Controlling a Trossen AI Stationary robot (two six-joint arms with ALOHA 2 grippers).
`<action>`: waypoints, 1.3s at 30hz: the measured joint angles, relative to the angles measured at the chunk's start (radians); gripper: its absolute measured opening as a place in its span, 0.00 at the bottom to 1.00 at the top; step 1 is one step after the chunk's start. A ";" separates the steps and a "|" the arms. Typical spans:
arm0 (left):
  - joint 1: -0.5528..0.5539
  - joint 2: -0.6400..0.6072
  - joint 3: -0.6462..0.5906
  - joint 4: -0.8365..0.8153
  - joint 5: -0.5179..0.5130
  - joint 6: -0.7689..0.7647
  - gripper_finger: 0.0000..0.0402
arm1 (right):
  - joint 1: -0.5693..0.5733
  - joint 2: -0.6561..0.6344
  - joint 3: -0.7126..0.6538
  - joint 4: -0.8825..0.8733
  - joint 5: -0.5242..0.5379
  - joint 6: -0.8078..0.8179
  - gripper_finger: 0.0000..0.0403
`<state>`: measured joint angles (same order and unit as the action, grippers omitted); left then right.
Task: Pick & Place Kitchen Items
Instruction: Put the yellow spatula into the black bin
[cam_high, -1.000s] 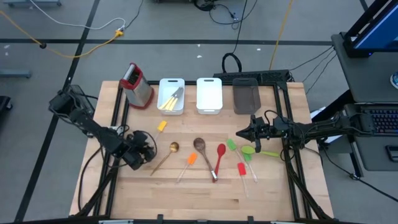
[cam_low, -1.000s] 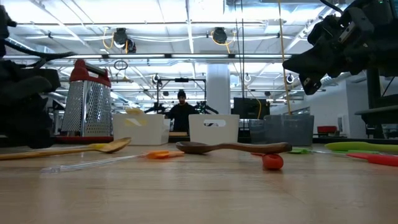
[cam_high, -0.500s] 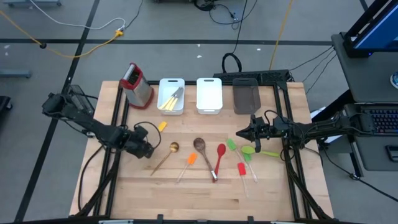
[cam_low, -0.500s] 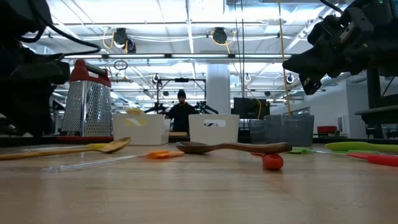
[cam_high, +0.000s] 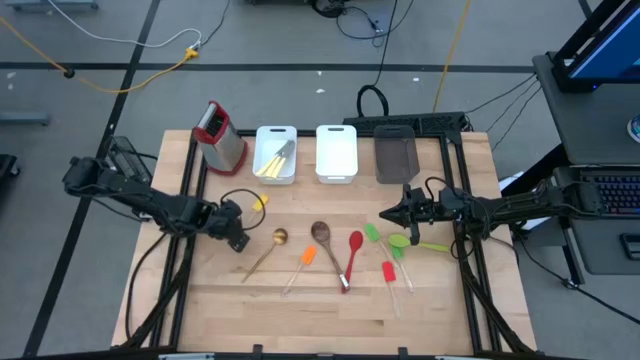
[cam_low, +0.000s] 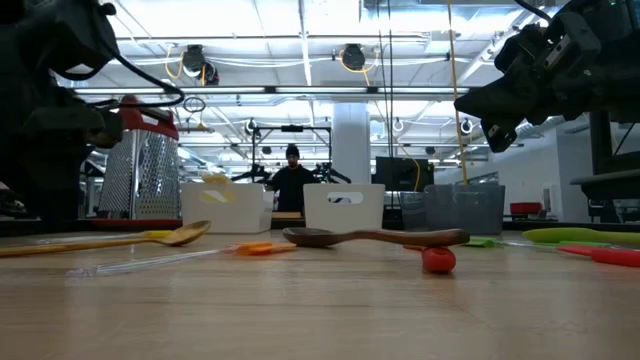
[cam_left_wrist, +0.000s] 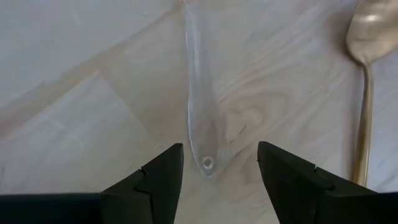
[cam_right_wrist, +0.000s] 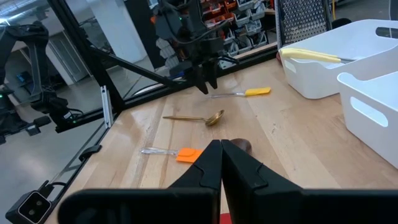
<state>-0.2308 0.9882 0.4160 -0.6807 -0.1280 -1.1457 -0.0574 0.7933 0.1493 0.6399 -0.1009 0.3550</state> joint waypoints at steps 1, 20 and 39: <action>0.009 0.000 0.000 0.002 0.000 0.004 0.53 | 0.000 0.000 0.000 0.000 0.000 0.000 0.00; 0.073 0.239 0.002 0.083 0.051 0.085 0.53 | 0.000 0.000 0.000 0.000 0.031 0.000 0.00; 0.071 0.232 0.012 0.029 0.067 0.071 0.11 | 0.000 0.000 0.000 0.023 0.027 0.000 0.00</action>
<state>-0.1596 1.2205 0.4282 -0.6516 -0.0612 -1.0748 -0.0574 0.7933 0.1493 0.6624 -0.0742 0.3553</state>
